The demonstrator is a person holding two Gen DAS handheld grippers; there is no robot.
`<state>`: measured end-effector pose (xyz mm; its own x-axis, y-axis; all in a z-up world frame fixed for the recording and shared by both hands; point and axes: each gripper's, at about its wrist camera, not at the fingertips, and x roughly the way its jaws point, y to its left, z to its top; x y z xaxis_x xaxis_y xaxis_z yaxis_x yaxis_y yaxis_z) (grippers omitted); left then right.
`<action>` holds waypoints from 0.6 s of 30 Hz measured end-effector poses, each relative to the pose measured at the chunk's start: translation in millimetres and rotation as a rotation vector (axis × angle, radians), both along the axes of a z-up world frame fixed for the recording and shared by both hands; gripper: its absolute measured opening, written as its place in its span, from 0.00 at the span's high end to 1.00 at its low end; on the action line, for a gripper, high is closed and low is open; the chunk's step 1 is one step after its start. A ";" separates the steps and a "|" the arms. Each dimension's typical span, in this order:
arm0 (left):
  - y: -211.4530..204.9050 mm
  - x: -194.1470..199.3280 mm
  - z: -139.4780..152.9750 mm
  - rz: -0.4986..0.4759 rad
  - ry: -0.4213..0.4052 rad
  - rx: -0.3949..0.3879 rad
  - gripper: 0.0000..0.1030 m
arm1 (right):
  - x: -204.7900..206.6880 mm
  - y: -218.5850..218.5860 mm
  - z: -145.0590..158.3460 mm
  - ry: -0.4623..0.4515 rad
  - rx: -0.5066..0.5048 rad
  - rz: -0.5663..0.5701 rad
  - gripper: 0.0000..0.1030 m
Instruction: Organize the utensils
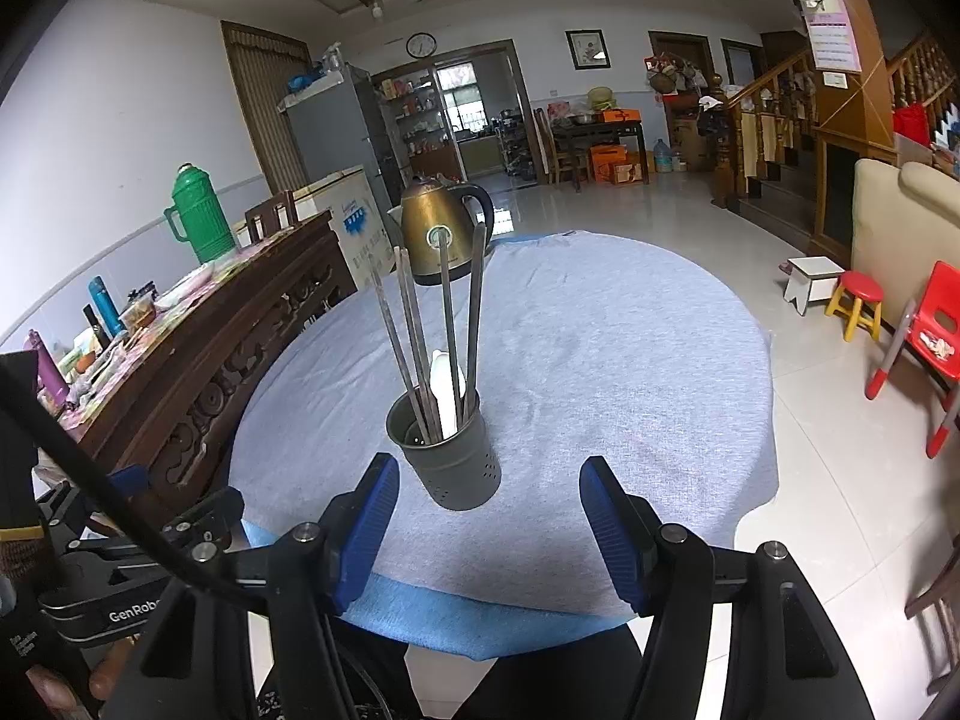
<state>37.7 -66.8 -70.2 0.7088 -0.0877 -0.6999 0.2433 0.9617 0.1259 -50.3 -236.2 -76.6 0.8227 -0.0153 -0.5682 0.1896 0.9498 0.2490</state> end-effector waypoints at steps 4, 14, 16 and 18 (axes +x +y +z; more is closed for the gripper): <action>0.6 0.2 -0.4 0.000 0.000 0.000 0.03 | 0.8 2.0 -0.1 0.000 -0.002 0.005 0.36; 1.2 4.5 -0.5 0.004 0.001 -0.006 0.03 | 12.5 6.3 1.4 0.008 -0.017 0.018 0.36; 1.2 5.9 -0.9 0.008 0.000 -0.008 0.03 | 13.7 7.1 1.5 0.006 -0.019 0.018 0.36; 0.6 7.9 -1.6 0.010 0.006 -0.009 0.03 | 14.1 7.8 1.7 0.007 -0.020 0.019 0.36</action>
